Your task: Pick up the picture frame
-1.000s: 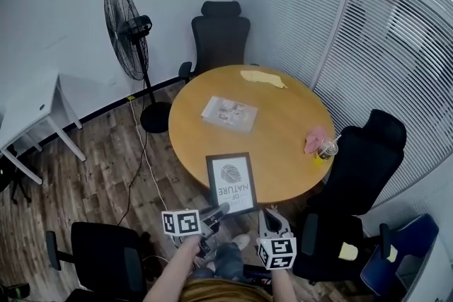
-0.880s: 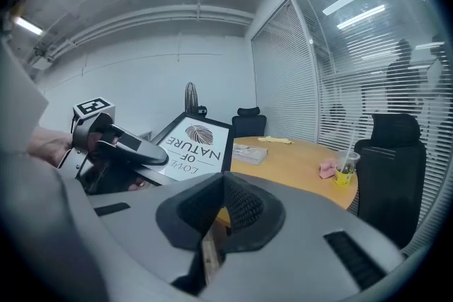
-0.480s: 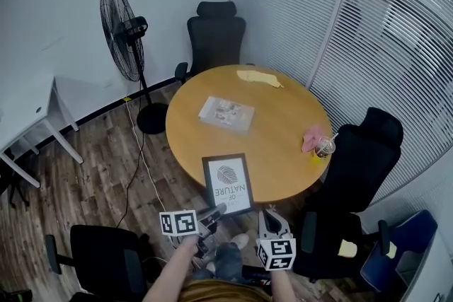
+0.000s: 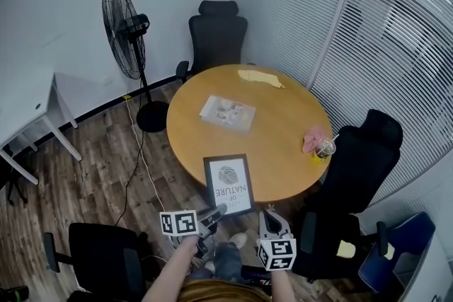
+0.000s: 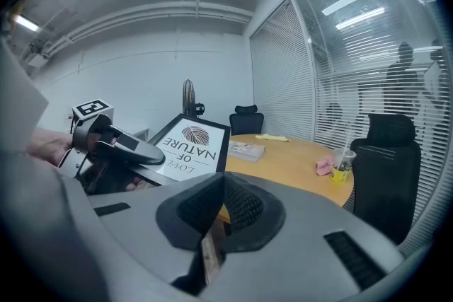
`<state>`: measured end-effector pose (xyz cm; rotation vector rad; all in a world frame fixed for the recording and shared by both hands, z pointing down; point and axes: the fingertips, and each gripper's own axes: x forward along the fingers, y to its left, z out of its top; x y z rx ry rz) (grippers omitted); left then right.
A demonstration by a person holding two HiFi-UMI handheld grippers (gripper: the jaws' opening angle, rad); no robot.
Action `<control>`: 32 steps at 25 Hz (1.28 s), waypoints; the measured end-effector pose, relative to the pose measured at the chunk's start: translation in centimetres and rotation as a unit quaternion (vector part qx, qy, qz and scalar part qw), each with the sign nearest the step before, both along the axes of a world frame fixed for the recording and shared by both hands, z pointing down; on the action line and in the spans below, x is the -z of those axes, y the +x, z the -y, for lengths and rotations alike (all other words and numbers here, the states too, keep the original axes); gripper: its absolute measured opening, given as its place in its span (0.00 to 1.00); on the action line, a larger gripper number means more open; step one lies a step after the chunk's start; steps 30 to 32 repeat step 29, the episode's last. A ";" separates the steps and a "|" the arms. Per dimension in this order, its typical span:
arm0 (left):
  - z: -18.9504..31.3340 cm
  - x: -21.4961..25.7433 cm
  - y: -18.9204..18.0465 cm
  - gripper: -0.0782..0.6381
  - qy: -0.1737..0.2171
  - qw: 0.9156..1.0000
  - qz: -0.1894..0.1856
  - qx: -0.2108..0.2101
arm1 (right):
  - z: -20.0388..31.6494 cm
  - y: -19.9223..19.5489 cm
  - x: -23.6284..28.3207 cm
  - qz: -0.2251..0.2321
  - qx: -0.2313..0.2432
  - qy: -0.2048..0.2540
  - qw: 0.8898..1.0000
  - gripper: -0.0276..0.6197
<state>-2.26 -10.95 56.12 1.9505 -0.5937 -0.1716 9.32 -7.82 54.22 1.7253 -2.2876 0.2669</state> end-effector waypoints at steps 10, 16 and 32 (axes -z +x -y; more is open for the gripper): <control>-0.4 -0.4 -0.1 0.16 -0.008 1.000 -0.003 0.000 | -0.4 -0.3 -0.4 -0.002 0.006 -0.005 1.000 0.06; -0.4 -0.6 -0.1 0.16 -0.011 1.000 -0.005 0.001 | -0.4 -0.4 -0.2 0.001 0.009 -0.007 1.000 0.06; 0.0 -0.6 0.2 0.16 -0.012 1.000 -0.005 0.004 | -0.1 0.1 -0.4 0.002 0.009 -0.008 1.000 0.06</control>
